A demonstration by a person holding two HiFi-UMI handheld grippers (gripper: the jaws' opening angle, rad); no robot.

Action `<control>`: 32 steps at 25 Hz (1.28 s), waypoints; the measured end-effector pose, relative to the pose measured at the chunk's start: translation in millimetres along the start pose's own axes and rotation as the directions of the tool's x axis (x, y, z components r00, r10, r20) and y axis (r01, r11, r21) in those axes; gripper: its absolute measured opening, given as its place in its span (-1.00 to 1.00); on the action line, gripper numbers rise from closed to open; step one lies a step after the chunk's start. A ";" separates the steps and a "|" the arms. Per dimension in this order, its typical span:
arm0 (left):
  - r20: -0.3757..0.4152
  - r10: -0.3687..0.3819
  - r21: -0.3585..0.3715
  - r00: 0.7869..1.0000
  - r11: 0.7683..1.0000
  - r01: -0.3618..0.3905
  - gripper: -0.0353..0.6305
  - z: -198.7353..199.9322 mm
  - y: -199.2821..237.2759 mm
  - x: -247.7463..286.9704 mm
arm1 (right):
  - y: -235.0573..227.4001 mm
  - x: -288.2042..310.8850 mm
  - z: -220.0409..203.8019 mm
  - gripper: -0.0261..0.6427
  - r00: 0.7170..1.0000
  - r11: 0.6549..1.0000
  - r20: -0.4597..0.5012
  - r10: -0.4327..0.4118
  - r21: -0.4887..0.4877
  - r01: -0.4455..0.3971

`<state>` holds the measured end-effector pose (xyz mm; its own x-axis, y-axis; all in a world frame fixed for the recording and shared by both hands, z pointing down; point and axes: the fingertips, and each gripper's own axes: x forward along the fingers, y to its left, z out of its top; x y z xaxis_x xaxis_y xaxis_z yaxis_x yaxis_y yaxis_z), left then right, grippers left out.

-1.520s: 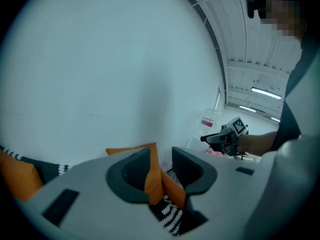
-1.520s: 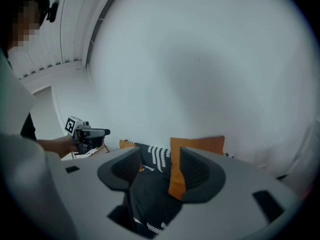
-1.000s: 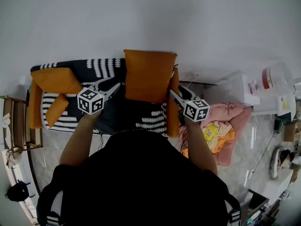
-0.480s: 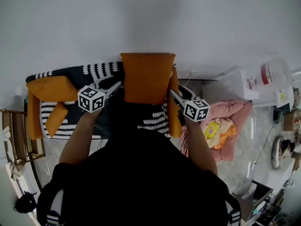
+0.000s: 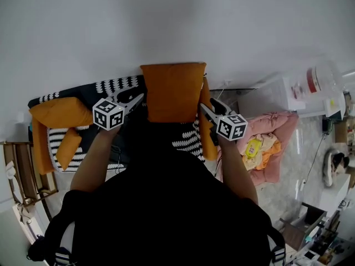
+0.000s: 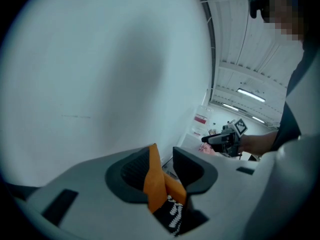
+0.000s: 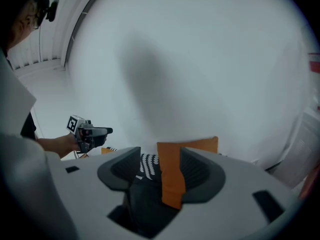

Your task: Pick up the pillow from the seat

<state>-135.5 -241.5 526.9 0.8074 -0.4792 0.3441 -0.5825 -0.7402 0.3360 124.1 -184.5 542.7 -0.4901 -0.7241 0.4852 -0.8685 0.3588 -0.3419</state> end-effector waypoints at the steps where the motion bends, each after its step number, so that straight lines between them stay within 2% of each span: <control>1: -0.003 -0.007 0.000 1.000 1.000 0.007 -0.44 0.1 1.0 1.2 | 0.0 0.4 -0.3 -0.18 1.000 1.000 -0.001 -0.006 0.003 0.006; 15: -0.005 -0.063 -0.031 0.998 0.998 0.063 -0.43 1.0 24.3 8.1 | 5.1 16.5 1.8 -0.18 0.998 0.998 -0.022 -0.058 0.011 0.058; 22: 0.017 -0.039 -0.030 0.999 0.999 0.039 -0.43 8.3 40.0 0.7 | 4.8 23.7 4.9 -0.18 0.996 0.996 -0.007 -0.085 0.003 0.085; 32: 0.010 -0.024 -0.034 1.000 0.999 0.024 -0.42 5.0 30.2 5.1 | -10.6 17.0 1.8 -0.18 0.996 0.996 0.008 -0.087 0.029 0.087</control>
<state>-148.6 -268.7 534.4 0.8218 -0.4663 0.3275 -0.5659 -0.7351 0.3734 125.2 -201.7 553.1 -0.4120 -0.7574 0.5066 -0.9053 0.2775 -0.3215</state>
